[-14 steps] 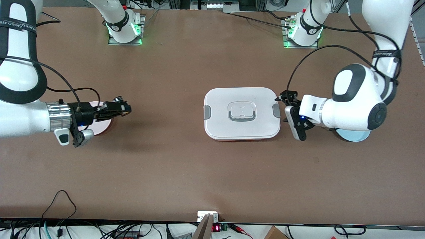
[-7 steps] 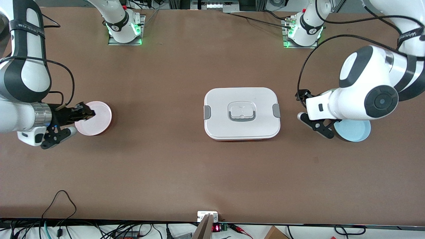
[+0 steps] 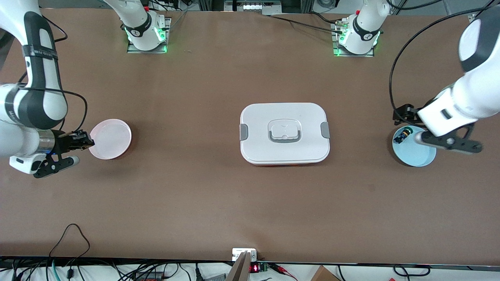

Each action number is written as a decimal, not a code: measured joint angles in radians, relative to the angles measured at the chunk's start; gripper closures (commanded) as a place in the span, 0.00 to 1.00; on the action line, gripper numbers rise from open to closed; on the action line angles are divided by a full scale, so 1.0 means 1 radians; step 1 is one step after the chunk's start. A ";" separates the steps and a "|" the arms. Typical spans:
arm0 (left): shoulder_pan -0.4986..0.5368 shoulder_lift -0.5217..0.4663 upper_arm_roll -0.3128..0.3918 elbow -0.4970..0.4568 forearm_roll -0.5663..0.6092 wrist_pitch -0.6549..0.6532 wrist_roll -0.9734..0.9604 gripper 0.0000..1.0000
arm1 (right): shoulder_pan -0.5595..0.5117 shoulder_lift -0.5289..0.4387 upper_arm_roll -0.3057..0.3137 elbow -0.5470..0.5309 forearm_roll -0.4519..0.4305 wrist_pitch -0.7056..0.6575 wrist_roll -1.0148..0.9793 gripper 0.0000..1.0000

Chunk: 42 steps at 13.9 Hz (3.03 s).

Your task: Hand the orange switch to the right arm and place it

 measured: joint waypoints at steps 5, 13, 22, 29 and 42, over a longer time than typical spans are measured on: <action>-0.006 -0.191 0.009 -0.234 -0.010 0.093 -0.109 0.00 | 0.000 -0.003 -0.005 -0.254 0.000 0.284 0.022 1.00; -0.165 -0.194 0.213 -0.252 -0.013 0.070 -0.047 0.00 | 0.005 -0.008 -0.004 -0.456 0.000 0.536 0.084 0.91; -0.170 -0.194 0.218 -0.218 -0.014 0.044 -0.045 0.00 | 0.007 -0.039 -0.002 -0.426 0.000 0.506 0.086 0.00; -0.174 -0.194 0.217 -0.213 -0.015 0.044 -0.041 0.00 | 0.050 -0.114 0.006 -0.091 -0.082 0.154 0.088 0.00; -0.193 -0.194 0.208 -0.202 -0.016 0.043 -0.040 0.00 | 0.108 -0.454 0.026 -0.038 -0.090 -0.245 0.177 0.00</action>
